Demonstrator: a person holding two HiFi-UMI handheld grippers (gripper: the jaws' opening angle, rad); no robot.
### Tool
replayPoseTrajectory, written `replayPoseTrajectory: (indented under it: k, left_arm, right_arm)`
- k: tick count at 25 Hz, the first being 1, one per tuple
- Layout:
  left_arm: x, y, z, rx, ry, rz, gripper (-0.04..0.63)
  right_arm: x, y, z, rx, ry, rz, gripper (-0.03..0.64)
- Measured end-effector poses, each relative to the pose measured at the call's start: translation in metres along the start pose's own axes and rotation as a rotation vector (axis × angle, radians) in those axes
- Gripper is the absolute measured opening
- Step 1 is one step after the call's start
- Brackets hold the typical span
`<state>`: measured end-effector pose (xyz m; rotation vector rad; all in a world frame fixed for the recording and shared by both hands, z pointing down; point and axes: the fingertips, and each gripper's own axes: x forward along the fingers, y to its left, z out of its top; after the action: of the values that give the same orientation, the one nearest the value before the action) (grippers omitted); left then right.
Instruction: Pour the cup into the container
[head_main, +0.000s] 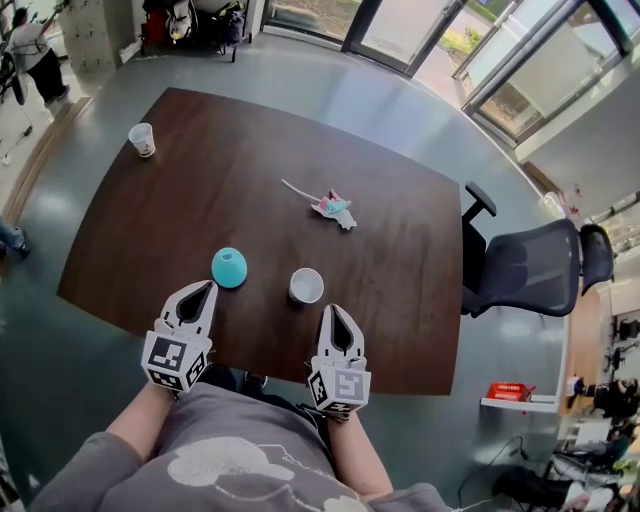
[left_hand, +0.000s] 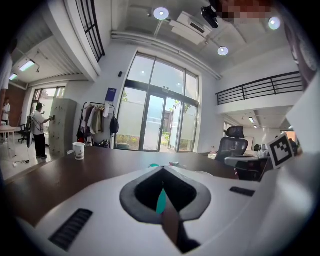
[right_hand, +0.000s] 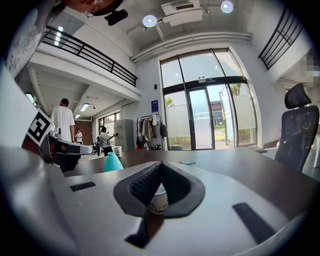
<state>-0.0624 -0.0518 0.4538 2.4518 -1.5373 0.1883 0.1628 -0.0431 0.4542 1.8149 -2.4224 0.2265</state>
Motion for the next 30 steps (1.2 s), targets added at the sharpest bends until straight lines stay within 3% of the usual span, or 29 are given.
replayPoseTrajectory:
  k: [8,11,15,19,30]
  left_arm:
    - [0.006,0.012,-0.018,-0.011,0.020,-0.026,0.008]
    - [0.010,0.021,-0.027,-0.022,0.034,-0.014,0.008]
    - [0.015,0.031,-0.035,-0.029,0.044,-0.002,0.008]
    - [0.016,0.036,-0.039,-0.036,0.057,0.003,0.008]
    - [0.024,0.050,-0.051,-0.047,0.088,0.003,0.006]
  right_arm:
    - [0.003,0.012,-0.030,0.017,0.058,-0.025,0.143]
    - [0.009,0.015,-0.044,-0.004,0.099,-0.023,0.241]
    - [0.022,0.020,-0.062,0.000,0.144,0.015,0.308]
    - [0.037,0.019,-0.077,-0.001,0.181,-0.004,0.379]
    - [0.078,0.017,-0.100,-0.005,0.225,-0.008,0.385]
